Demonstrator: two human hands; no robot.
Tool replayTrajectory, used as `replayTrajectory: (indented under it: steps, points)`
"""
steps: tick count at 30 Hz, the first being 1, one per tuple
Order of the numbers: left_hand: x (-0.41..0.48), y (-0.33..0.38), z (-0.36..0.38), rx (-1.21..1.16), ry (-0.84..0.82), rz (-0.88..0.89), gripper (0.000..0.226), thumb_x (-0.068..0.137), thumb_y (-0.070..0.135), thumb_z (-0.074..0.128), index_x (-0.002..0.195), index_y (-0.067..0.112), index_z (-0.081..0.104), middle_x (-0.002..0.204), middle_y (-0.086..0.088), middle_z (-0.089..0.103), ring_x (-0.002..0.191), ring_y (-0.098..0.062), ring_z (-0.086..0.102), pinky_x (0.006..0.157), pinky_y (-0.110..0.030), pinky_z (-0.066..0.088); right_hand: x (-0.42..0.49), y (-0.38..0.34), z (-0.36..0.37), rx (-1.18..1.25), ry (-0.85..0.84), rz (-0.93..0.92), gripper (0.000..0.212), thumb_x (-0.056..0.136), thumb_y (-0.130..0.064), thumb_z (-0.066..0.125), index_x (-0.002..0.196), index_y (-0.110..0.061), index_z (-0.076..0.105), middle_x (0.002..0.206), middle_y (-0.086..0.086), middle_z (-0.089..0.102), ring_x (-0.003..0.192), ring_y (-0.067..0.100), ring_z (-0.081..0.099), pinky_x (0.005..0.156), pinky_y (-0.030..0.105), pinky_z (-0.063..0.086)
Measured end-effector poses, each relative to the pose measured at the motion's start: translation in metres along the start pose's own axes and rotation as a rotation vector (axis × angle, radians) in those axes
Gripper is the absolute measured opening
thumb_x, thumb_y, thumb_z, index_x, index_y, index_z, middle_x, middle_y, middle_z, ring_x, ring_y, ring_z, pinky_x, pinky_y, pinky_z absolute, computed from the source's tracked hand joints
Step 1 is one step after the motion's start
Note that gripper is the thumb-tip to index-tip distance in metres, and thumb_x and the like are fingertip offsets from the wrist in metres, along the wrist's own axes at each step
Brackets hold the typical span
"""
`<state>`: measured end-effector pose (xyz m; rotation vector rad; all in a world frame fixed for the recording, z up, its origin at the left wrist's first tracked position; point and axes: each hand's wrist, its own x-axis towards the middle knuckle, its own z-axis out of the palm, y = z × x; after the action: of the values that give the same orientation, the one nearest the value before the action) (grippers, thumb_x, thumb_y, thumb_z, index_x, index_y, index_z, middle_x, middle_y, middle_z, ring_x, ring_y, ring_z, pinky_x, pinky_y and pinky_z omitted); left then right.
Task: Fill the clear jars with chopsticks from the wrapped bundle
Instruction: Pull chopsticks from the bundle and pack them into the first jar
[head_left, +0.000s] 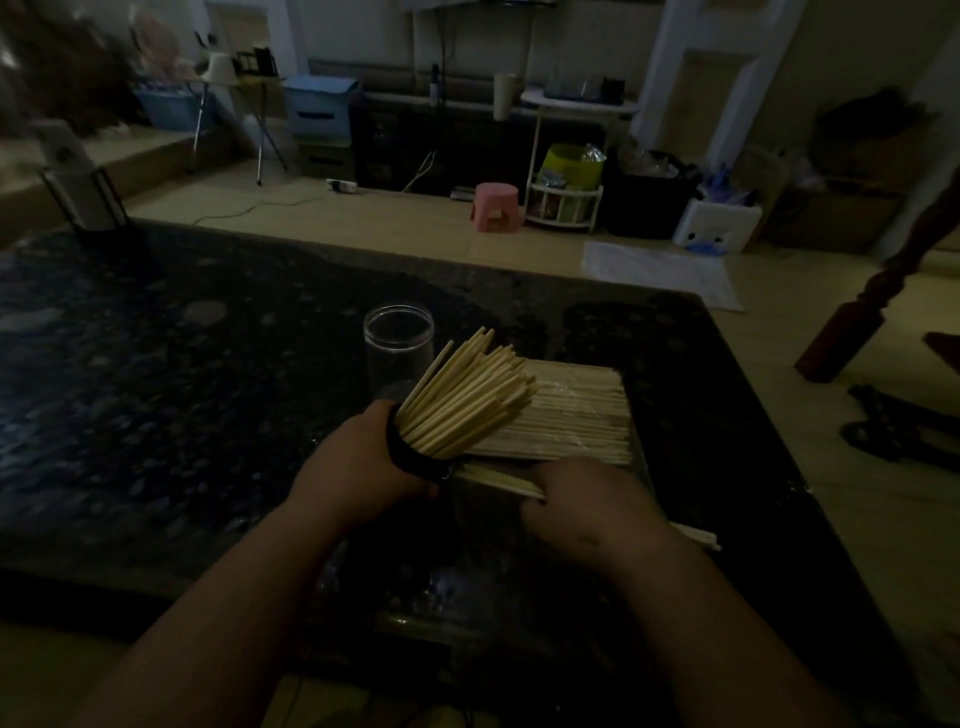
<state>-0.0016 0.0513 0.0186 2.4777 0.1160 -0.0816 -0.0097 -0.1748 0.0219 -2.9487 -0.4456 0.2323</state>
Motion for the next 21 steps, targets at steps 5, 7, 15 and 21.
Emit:
replayTrajectory:
  steps: [5, 7, 15, 21]
  points:
    - [0.002, -0.001, 0.0, -0.002, -0.011, -0.017, 0.093, 0.054, 0.04, 0.088, 0.134, 0.029, 0.043, 0.118, 0.005, 0.06, 0.101, -0.014, 0.058, 0.087, -0.035, 0.051, -0.008, 0.002, -0.029, -0.07, 0.039, -0.05, 0.028, 0.085, -0.052, 0.047, 0.083, -0.026, 0.058, 0.094, 0.0, 0.064, 0.088, 0.023, 0.06, 0.066, 0.029, 0.041]
    - [0.003, -0.001, -0.001, -0.002, -0.017, -0.022, 0.092, 0.055, 0.039, 0.088, 0.134, 0.029, 0.043, 0.117, 0.005, 0.06, 0.101, -0.014, 0.058, 0.088, -0.036, 0.051, -0.009, 0.0, -0.035, -0.088, 0.201, -0.048, 0.028, 0.086, -0.051, 0.045, 0.074, -0.026, 0.049, 0.085, 0.0, 0.063, 0.082, 0.023, 0.059, 0.062, 0.03, 0.038]
    - [0.003, -0.001, 0.0, 0.033, -0.017, -0.003, 0.093, 0.056, 0.037, 0.089, 0.136, 0.029, 0.042, 0.118, 0.005, 0.06, 0.099, -0.013, 0.057, 0.084, -0.03, 0.048, -0.001, 0.005, -0.032, -0.016, 0.94, -0.221, 0.037, 0.089, -0.04, 0.044, 0.071, -0.01, 0.055, 0.078, 0.01, 0.051, 0.068, 0.025, 0.041, 0.067, 0.028, 0.018]
    - [0.002, 0.001, 0.0, 0.023, -0.033, 0.004, 0.093, 0.056, 0.035, 0.088, 0.136, 0.032, 0.042, 0.113, 0.009, 0.059, 0.097, -0.012, 0.057, 0.084, -0.031, 0.049, 0.002, 0.001, -0.024, 0.167, 0.947, -0.125, 0.015, 0.086, -0.025, 0.055, 0.087, -0.013, 0.064, 0.086, 0.004, 0.049, 0.059, 0.021, 0.048, 0.046, 0.024, 0.035]
